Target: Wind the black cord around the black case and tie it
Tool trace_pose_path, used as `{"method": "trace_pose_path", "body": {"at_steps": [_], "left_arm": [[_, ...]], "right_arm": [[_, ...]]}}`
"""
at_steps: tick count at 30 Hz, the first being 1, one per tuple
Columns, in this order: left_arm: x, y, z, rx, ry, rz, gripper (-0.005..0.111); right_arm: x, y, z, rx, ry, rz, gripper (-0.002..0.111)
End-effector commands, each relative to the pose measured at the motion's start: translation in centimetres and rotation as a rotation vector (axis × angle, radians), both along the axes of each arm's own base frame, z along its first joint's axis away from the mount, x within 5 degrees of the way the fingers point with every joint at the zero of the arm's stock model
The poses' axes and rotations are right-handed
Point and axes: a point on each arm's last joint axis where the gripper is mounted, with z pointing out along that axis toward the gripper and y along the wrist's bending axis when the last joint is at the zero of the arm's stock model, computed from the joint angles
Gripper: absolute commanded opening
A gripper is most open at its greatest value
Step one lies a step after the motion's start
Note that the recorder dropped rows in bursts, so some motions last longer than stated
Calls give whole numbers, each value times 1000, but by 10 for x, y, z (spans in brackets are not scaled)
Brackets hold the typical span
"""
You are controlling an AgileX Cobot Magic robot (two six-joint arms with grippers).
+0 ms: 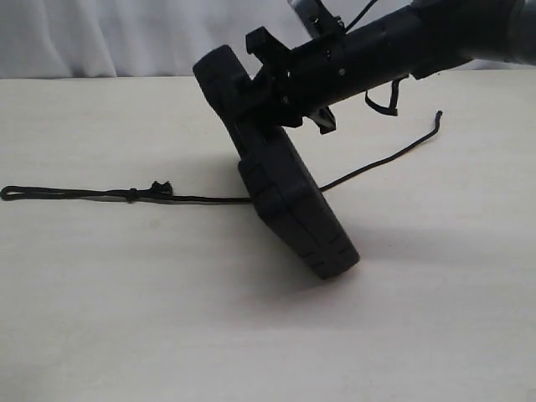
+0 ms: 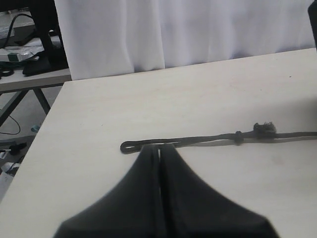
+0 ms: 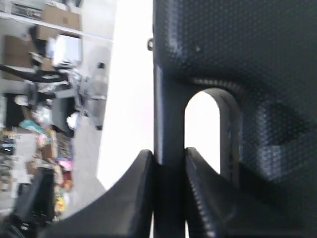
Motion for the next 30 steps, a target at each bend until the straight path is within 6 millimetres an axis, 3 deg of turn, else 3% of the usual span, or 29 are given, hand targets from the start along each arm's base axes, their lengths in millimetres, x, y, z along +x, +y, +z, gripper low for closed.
{"method": "trace_pose_path", "body": {"at_steps": [1, 9, 14, 20, 23, 30], "left_arm": [[0, 0, 0, -1, -11, 0, 0], [0, 0, 0, -1, -11, 0, 0], [0, 0, 0, -1, -11, 0, 0], [0, 0, 0, -1, -11, 0, 0], [0, 0, 0, -1, -11, 0, 0], [0, 0, 0, -1, -11, 0, 0]], "right_arm": [[4, 5, 24, 185, -33, -55, 4], [16, -4, 21, 161, -47, -175, 4], [25, -24, 15, 145, -21, -235, 4], [32, -56, -9, 366, 65, -236, 4], [36, -72, -26, 329, 90, -224, 4], [43, -80, -44, 281, 69, -246, 4]]}}
